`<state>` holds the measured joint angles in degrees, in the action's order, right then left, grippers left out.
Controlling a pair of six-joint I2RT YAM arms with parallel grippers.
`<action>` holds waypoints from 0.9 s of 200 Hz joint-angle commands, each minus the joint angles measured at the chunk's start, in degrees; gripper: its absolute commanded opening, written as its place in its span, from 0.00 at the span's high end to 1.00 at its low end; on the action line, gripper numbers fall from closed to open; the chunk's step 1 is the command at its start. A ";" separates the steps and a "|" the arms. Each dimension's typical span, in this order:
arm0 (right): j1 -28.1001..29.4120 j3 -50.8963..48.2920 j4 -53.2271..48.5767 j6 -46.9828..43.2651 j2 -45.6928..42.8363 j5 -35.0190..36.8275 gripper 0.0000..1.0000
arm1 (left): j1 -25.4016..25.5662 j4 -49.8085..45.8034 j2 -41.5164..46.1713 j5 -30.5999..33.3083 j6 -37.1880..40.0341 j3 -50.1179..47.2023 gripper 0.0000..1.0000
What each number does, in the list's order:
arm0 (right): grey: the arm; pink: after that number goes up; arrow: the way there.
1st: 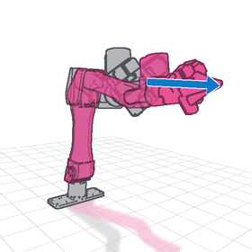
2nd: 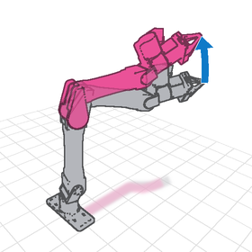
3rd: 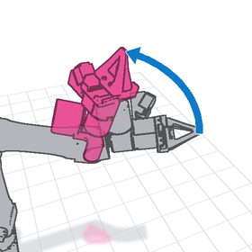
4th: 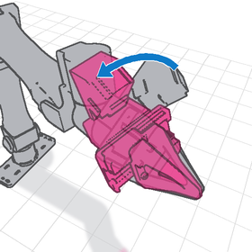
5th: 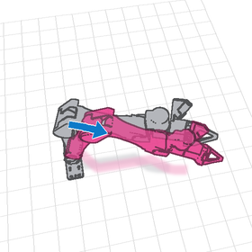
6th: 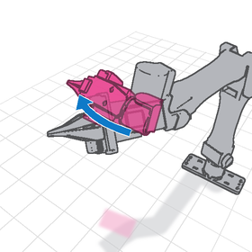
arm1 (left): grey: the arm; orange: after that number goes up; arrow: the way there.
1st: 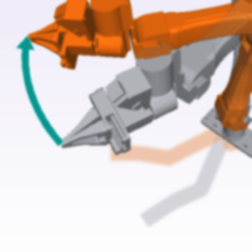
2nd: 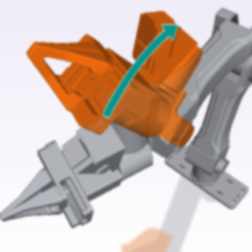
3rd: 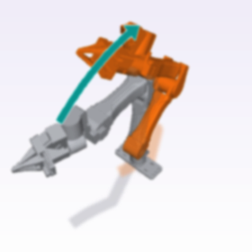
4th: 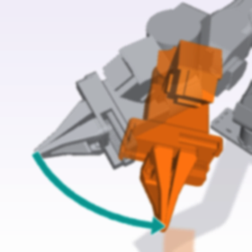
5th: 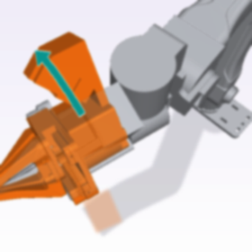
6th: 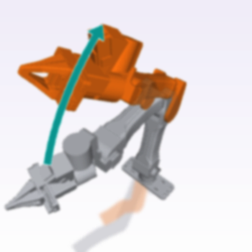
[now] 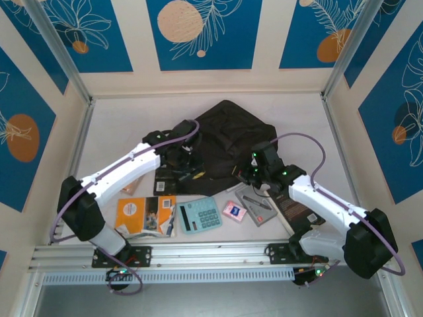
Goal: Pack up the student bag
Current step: Unzip the student bag at the center of the table.
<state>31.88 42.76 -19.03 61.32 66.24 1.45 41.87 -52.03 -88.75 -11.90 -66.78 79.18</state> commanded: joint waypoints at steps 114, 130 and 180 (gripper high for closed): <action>-5.78 11.94 -10.63 -6.20 4.14 -7.77 0.38 | -4.08 2.94 3.20 -1.81 9.66 0.77 1.00; -6.05 13.57 -14.96 -4.92 2.68 -7.33 0.32 | -3.76 4.63 2.24 -3.82 9.56 3.12 1.00; -8.11 13.71 -25.40 7.59 0.94 -9.75 0.31 | -1.28 6.76 -0.64 -9.58 10.82 10.31 1.00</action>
<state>24.18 55.88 -36.40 60.93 68.29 -5.13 38.81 -48.93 -88.31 -15.92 -57.87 84.31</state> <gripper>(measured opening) 0.693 0.040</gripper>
